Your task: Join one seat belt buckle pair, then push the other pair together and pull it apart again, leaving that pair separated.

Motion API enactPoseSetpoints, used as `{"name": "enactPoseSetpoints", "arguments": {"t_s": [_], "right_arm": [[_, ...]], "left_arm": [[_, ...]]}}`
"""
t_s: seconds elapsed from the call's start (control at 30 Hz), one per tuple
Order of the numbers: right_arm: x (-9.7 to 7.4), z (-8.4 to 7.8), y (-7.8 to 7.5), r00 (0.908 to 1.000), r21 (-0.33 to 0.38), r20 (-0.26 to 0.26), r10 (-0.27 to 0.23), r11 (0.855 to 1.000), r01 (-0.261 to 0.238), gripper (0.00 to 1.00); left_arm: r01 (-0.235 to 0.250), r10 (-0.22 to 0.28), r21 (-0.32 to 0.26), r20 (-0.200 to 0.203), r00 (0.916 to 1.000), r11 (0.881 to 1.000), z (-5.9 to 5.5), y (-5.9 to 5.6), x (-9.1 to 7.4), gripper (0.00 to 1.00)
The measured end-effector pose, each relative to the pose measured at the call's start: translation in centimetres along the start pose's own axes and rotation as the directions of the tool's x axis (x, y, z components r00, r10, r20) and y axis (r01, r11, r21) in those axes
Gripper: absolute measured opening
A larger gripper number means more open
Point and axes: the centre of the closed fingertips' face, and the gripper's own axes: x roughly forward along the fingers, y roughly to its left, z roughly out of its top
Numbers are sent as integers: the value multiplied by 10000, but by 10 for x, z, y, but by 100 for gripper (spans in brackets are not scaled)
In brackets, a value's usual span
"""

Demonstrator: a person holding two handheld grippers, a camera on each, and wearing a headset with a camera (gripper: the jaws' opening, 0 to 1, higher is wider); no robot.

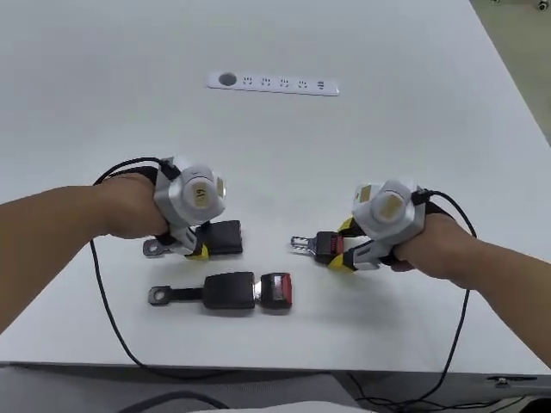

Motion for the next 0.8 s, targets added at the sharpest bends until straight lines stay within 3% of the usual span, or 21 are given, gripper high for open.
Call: {"name": "enactPoseSetpoints", "arguments": {"t_s": [0.2, 0.33, 0.43, 0.8], "right_arm": [[1, -2, 0, 9999, -134, -114, 73, 9999, -75, 33], [3, -2, -1, 9996, -249, -214, 177, 9995, -182, 33], [3, -1, 0, 9994, -313, -285, 203, 9993, -212, 33], [4, -1, 0, 9992, -147, -367, 176, 9997, -181, 33]], "left_arm": [[76, -73, 306, -122, 9999, 9995, 1, -6, 1, 33], [77, -54, 530, -445, 9990, 9986, 3, -8, 3, 32], [209, -178, 550, -578, 9982, 9983, 1, -4, 3, 32], [180, -154, 504, -511, 9986, 9986, 0, -6, 3, 32]]}}
